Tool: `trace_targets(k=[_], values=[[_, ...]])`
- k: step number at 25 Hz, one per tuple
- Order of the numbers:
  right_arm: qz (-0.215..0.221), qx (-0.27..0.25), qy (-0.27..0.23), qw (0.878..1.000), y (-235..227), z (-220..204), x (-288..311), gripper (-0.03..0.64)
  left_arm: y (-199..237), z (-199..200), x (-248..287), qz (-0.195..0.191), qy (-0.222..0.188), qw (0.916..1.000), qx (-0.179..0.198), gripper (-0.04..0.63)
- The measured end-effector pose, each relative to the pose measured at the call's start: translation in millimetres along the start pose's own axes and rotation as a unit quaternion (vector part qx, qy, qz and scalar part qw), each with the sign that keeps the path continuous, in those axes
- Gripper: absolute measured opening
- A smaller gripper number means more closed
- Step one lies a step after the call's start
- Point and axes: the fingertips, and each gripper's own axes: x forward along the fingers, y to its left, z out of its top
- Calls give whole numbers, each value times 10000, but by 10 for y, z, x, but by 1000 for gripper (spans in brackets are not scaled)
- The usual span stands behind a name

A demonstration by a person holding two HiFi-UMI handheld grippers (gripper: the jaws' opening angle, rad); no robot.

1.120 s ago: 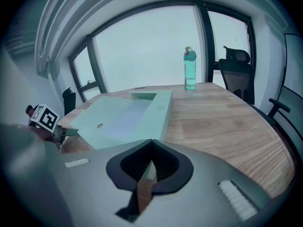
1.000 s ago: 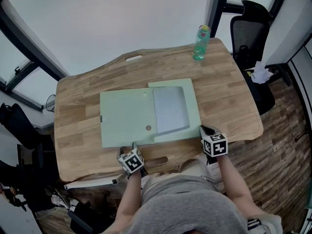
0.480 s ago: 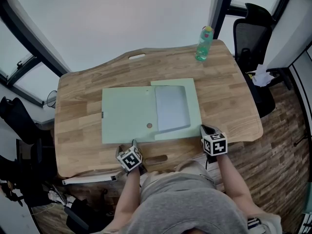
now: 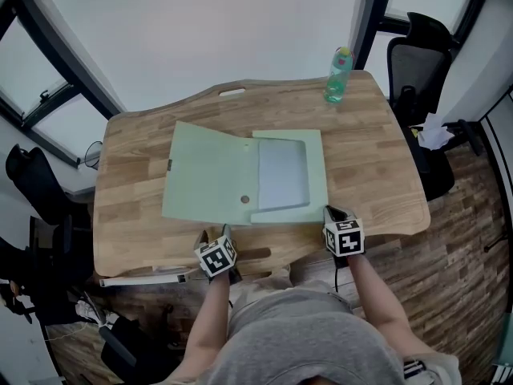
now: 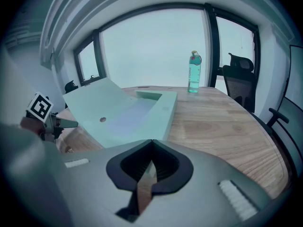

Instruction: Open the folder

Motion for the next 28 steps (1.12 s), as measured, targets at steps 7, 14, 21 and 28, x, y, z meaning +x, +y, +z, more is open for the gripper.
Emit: trace_targets(k=[7,14,21,28], values=[[392,-118,-352,9985,289,33,-388,3,-373,-87,-405,-361,-205,9991,-7,233],[828,-263,-687,9938,545,7,-845,2,-746,-168,-912,-650,-515,9966,-17,132],[1109,-357,-910,9890,709,-152,-1287,2,-1033,-355,-1400,-845,-718,9938,117,66],[1296,-362,-1095,9848,831,-351,-1699,2,-1213,-615,-1843,-1011,-854,9909,234,5]])
